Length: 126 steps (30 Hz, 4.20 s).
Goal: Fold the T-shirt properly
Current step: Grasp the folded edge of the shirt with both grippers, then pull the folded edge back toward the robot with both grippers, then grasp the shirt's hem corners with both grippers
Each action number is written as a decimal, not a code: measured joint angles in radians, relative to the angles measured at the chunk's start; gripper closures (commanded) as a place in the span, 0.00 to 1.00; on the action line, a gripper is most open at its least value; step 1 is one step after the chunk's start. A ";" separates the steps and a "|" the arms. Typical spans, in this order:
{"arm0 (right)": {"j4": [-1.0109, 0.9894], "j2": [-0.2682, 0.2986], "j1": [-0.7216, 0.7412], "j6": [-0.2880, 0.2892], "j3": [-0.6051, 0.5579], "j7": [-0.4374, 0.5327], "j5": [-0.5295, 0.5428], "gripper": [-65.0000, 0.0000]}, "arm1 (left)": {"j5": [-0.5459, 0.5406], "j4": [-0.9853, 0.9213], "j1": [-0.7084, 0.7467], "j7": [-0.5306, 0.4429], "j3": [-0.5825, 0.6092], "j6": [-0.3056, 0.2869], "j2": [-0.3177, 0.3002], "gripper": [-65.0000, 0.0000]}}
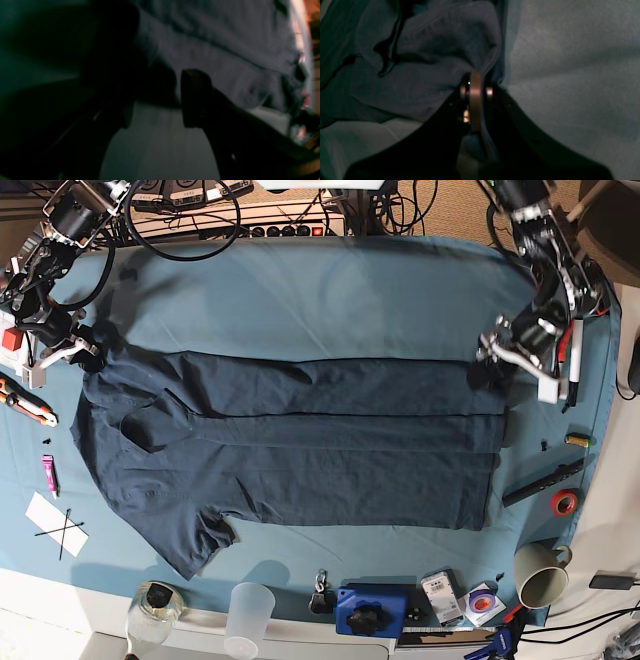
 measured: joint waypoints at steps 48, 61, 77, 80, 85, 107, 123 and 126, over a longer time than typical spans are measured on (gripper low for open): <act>-0.003 0.139 -0.194 0.064 0.093 -0.179 0.337 1.00 | 0.000 0.401 0.271 0.228 0.001 0.076 -0.003 1.00; 0.215 0.124 -0.379 0.066 0.096 -0.180 0.356 1.00 | -0.069 0.412 0.359 0.265 -0.092 0.043 -0.078 1.00; 0.215 0.085 -0.380 0.065 0.096 -0.224 0.348 0.78 | -0.172 0.419 0.407 0.326 -0.132 -0.025 -0.082 0.63; 0.215 0.101 -0.380 0.065 0.096 -0.240 0.407 0.78 | -0.173 0.450 0.433 0.331 -0.154 -0.025 -0.082 0.63; 0.216 0.128 -0.349 0.065 0.117 -0.238 0.456 0.78 | -0.172 0.526 0.433 0.237 -0.201 -0.024 -0.082 0.64; 0.214 0.127 0.123 0.042 -0.233 0.062 -0.001 0.56 | 0.050 0.666 0.422 0.018 0.004 -0.002 -0.085 0.64; -0.507 0.132 0.551 -0.016 -0.559 0.261 -0.279 0.56 | 0.207 0.663 0.344 0.009 0.111 0.039 -0.085 0.64; -0.532 0.135 0.554 -0.006 -0.615 0.270 -0.266 0.56 | 0.208 0.662 0.344 0.009 0.111 0.039 -0.085 0.64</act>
